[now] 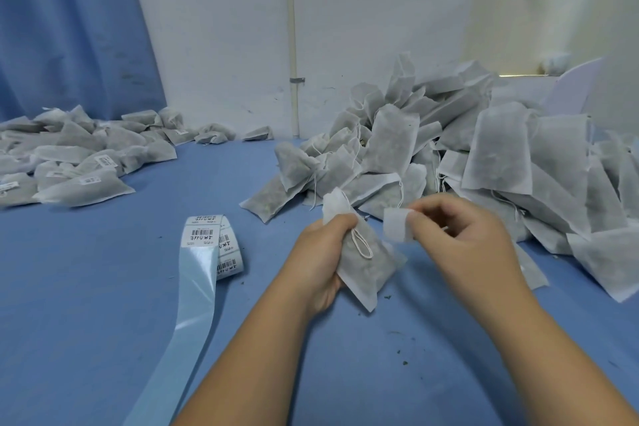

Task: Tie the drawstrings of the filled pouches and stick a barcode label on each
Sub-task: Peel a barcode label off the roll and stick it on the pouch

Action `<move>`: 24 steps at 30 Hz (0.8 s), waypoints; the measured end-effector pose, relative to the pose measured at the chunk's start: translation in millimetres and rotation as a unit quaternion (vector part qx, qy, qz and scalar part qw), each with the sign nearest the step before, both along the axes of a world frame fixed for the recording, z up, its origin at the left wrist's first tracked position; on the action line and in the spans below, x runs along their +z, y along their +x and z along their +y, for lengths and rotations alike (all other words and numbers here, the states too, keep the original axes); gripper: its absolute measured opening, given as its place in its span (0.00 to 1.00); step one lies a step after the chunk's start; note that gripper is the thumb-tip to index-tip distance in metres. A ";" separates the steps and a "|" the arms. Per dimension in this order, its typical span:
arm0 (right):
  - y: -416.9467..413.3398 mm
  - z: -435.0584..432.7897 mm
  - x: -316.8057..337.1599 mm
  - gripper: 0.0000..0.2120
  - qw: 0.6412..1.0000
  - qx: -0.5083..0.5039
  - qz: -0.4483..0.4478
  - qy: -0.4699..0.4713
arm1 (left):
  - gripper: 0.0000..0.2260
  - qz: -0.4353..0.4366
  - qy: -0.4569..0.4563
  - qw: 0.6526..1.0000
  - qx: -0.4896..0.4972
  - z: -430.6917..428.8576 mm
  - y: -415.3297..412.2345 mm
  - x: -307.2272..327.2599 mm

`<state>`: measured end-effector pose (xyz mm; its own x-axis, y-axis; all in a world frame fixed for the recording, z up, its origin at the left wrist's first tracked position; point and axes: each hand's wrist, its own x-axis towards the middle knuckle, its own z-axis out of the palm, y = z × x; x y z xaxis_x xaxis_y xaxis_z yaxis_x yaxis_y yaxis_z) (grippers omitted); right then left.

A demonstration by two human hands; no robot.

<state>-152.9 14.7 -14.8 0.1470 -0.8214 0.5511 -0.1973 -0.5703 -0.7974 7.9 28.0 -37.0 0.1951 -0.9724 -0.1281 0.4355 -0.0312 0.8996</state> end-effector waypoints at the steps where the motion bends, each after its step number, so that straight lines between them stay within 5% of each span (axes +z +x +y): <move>1: 0.6 0.5 -0.4 0.09 0.999 -0.034 0.006 -0.023 | 0.06 -0.005 0.001 1.000 0.001 0.9 -0.9 0.7; 6: 11.6 2.2 -7.6 0.05 0.965 -0.139 0.108 -0.193 | 0.07 -0.015 -0.006 1.000 -0.003 2.4 -5.7 2.2; 14: 22.4 3.2 -16.3 0.05 0.934 -0.106 0.159 -0.301 | 0.08 0.005 -0.028 0.999 -0.028 7.1 -9.0 5.6; 24: 20.1 7.0 -13.6 0.02 0.923 0.020 0.274 -0.270 | 0.07 0.026 -0.023 0.999 -0.012 9.4 -4.9 8.7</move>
